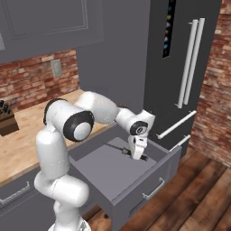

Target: Pick up the knife from the drawer and place it on the cutting board. Then place the meat from the plate to the cutting board.

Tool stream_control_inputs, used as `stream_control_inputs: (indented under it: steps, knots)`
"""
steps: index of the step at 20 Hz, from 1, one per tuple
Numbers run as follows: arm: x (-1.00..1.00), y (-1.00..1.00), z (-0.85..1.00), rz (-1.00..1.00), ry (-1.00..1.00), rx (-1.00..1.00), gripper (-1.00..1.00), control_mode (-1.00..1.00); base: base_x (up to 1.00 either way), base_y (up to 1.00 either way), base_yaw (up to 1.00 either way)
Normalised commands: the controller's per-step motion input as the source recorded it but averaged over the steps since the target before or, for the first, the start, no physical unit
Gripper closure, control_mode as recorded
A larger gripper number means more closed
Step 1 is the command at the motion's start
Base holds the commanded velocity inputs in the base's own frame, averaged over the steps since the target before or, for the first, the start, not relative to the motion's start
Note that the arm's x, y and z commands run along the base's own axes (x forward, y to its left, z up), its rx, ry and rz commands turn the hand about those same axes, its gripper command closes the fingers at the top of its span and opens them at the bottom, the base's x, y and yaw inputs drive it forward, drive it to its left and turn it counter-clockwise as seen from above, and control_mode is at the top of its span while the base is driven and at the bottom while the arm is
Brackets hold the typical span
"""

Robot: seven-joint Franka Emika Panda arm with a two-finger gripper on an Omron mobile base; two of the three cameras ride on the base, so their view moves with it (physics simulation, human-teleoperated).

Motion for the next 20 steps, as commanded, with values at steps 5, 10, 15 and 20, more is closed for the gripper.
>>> stream_control_inputs:
  steps: [5, 10, 15, 20]
  knots:
    - [-0.91, 0.44, 0.78, 0.0, 0.0, -0.09, 1.0, -1.0, 0.0, 0.0, 0.0]
    - [-0.57, 0.19, 0.72, 0.0, 0.0, -0.07, 1.0, -1.0, 0.0, 0.0, 0.0]
    - [-0.14, 0.14, 0.17, -0.24, -0.01, -0.1, 1.0, -1.0, 0.0, 0.0, 0.0]
    - [0.0, 0.09, 0.07, -0.44, 0.0, -0.03, 1.0, -1.0, 0.0, 0.0, 0.0]
